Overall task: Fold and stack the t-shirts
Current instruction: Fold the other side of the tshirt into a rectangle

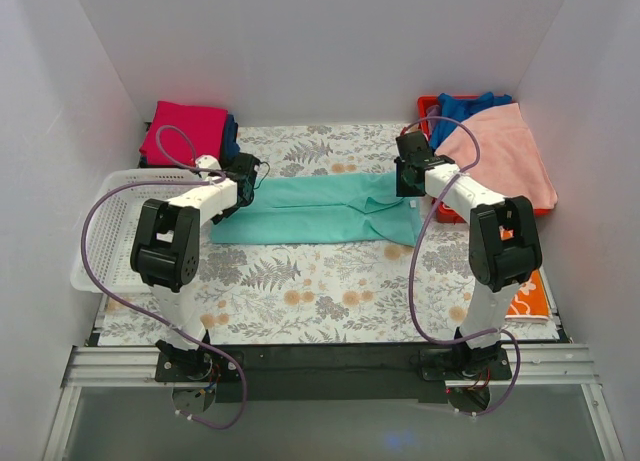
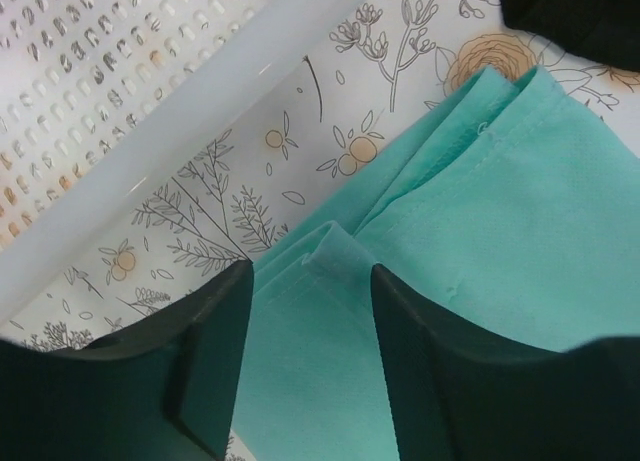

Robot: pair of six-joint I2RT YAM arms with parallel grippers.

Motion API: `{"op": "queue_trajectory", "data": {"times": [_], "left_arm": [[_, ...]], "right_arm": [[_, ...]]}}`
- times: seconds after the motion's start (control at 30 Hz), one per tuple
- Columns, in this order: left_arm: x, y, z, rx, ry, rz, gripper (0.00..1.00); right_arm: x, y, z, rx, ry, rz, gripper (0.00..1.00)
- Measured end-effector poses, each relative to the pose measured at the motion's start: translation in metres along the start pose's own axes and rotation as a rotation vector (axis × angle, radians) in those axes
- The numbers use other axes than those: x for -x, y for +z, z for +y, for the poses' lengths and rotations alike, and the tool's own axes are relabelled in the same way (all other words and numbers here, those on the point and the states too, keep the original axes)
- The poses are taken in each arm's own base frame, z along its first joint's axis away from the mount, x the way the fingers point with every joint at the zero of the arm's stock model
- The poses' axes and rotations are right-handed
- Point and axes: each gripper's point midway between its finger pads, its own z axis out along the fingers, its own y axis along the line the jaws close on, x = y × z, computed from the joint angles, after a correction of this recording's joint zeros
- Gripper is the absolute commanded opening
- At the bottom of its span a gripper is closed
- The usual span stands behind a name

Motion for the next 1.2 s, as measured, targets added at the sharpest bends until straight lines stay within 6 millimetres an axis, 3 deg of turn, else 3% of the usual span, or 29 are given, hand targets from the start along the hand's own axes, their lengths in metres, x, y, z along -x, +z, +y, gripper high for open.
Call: {"op": "queue_trajectory", "data": {"times": [0.2, 0.4, 0.5, 0.67, 0.77, 0.97, 1.2], "left_arm": [[0.007, -0.001, -0.004, -0.013, -0.008, -0.012, 0.55], [0.008, -0.009, -0.011, -0.058, -0.012, -0.008, 0.55], [-0.004, -0.018, -0.011, -0.095, 0.003, 0.009, 0.55], [-0.035, -0.027, -0.008, -0.137, 0.049, 0.052, 0.54], [-0.053, -0.025, -0.002, -0.136, 0.080, 0.082, 0.54], [-0.058, -0.020, 0.001, -0.116, 0.081, 0.079, 0.54], [-0.053, -0.010, -0.002, -0.076, 0.066, 0.035, 0.55]], "right_arm": [[0.005, -0.007, 0.001, 0.015, 0.005, -0.015, 0.33], [0.003, -0.033, 0.012, 0.090, 0.010, -0.058, 0.31], [-0.026, -0.035, 0.024, 0.132, -0.004, -0.015, 0.30], [-0.101, -0.026, 0.027, 0.155, -0.042, 0.141, 0.27], [-0.123, -0.025, 0.021, 0.143, -0.045, 0.189, 0.26], [-0.117, -0.028, 0.014, 0.113, -0.046, 0.155, 0.26], [-0.120, -0.019, -0.013, -0.011, -0.066, 0.159, 0.25]]}}
